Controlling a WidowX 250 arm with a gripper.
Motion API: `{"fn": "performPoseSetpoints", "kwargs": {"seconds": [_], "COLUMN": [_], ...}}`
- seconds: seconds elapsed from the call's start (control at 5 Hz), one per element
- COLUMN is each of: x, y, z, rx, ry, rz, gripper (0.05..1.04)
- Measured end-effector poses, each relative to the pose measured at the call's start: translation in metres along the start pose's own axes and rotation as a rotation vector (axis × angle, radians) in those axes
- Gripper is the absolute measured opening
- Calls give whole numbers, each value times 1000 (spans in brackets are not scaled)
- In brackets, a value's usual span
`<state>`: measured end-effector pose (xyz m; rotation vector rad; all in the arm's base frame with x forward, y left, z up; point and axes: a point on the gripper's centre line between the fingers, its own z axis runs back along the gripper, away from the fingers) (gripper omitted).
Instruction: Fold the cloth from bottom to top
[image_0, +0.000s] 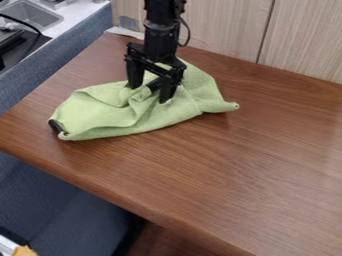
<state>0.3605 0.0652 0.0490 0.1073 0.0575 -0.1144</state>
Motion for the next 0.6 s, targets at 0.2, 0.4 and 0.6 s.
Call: {"fn": "performPoseSetpoints", "kwargs": {"seconds": [0.2, 0.4, 0.6], "x": [-1, -6, -6], "y": [2, 2, 3], "z": [16, 42, 45], "rx": [20, 21, 22], "ry": [-36, -85, -92], "rz": [20, 34, 37], "gripper": [1003, 1001, 1001]}}
